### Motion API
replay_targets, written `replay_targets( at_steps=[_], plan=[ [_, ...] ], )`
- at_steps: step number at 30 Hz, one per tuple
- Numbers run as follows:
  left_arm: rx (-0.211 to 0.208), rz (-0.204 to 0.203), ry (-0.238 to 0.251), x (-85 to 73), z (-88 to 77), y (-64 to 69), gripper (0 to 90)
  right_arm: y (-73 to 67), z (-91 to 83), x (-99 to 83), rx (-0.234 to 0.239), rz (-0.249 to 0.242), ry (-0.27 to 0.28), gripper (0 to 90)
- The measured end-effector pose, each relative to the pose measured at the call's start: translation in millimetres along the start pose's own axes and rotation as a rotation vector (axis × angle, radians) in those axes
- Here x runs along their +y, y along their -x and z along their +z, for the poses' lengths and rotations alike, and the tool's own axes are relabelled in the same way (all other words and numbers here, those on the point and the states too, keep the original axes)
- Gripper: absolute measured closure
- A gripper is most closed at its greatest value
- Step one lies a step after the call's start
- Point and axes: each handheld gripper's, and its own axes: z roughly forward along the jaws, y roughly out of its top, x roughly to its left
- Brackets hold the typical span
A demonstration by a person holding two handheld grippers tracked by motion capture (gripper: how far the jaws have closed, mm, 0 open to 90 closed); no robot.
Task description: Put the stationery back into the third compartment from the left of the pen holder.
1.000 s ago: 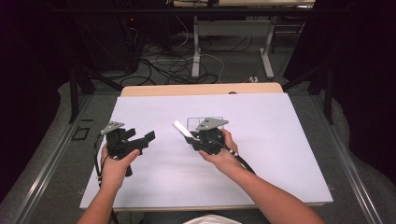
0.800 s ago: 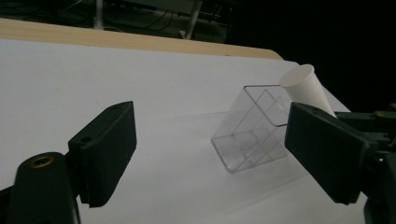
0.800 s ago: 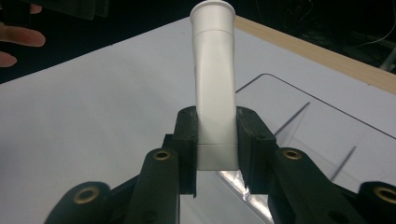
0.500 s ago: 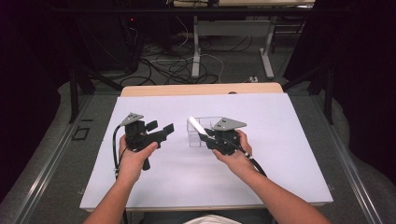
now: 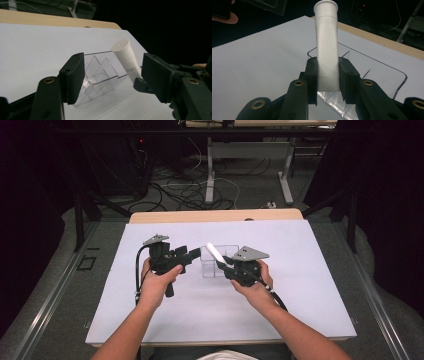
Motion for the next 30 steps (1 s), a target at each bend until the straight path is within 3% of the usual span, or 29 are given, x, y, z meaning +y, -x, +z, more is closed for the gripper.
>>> replay_targets(
  at_steps=[3,6,21,30],
  plan=[
    [-0.047,-0.042,-0.027,2.9,6.6,-0.2,43.0,0.9,-2.0,0.5,-0.005,0.0,0.009,71.2],
    [-0.067,-0.075,-0.018,4.2,12.2,2.2,46.8,1.9,-2.7,0.1,-0.006,0.01,0.012,71.2],
    [-0.072,-0.12,-0.035,6.9,40.4,14.1,52.5,2.4,-4.7,2.1,0.006,0.027,0.037,71.1],
    [-0.07,-0.172,-0.006,6.2,53.5,15.7,58.3,2.5,-5.6,3.0,0.012,0.038,0.05,71.2]
  ],
)
